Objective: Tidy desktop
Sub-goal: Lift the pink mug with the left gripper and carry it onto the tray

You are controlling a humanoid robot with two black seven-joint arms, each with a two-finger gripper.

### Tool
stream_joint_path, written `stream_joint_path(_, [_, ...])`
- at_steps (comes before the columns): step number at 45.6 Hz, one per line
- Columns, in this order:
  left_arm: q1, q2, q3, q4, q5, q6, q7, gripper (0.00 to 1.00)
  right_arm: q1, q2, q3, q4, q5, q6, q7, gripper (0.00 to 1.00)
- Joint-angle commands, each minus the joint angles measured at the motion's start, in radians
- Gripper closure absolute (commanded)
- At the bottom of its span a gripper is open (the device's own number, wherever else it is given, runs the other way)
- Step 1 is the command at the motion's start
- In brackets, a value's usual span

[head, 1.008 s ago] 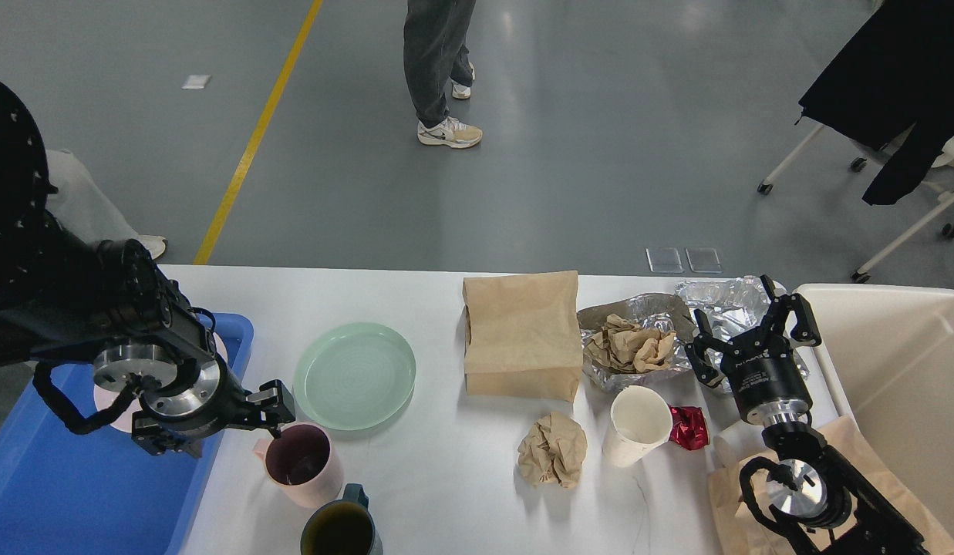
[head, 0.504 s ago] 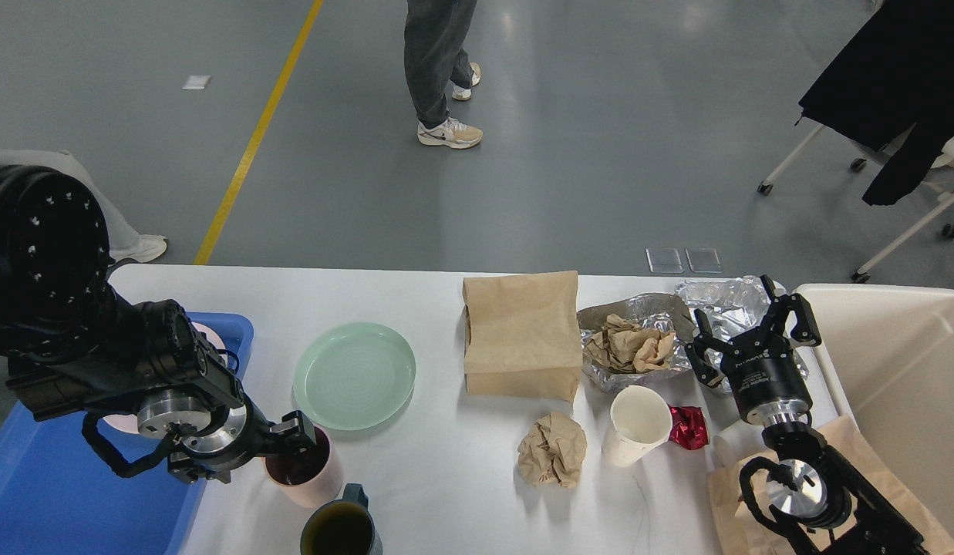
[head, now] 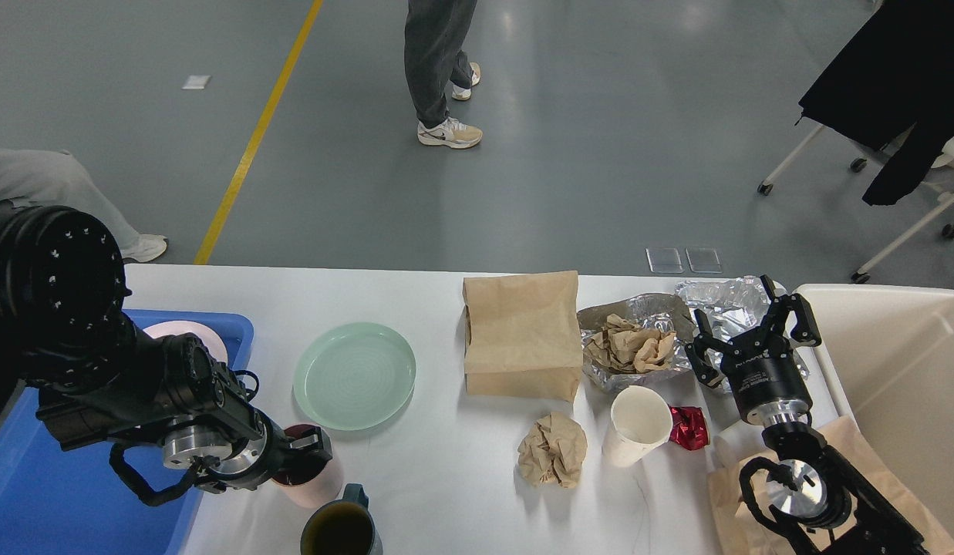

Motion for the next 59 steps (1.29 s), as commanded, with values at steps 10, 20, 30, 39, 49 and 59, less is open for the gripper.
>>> stream_joint_path(10, [0.004, 0.007, 0.004, -0.003, 0.0, -0.011, 0.014, 0.82, 0.0, 0.0, 0.0, 0.0, 0.0, 0.0, 0.0, 0.0])
stream_joint_path(20, [0.002, 0.01, 0.013, -0.005, 0.0, -0.009, 0.008, 1.0, 0.0, 0.0, 0.0, 0.0, 0.0, 0.0, 0.0, 0.0])
stream_joint_path(30, [-0.001, 0.012, 0.013, -0.008, 0.0, -0.011, 0.005, 1.0, 0.0, 0.0, 0.0, 0.0, 0.0, 0.0, 0.0, 0.0])
stream_joint_path(39, [-0.027, 0.032, 0.024, -0.034, 0.0, -0.033, 0.005, 1.0, 0.0, 0.0, 0.0, 0.0, 0.0, 0.0, 0.0, 0.0])
stream_joint_path(49, [-0.243, 0.111, 0.097, -0.158, 0.067, -0.113, 0.014, 1.0, 0.0, 0.0, 0.0, 0.0, 0.0, 0.0, 0.0, 0.0])
stream_joint_path(59, [-0.591, 0.237, 0.174, -0.23, 0.195, -0.461, 0.008, 1.0, 0.0, 0.0, 0.0, 0.0, 0.0, 0.0, 0.0, 0.0])
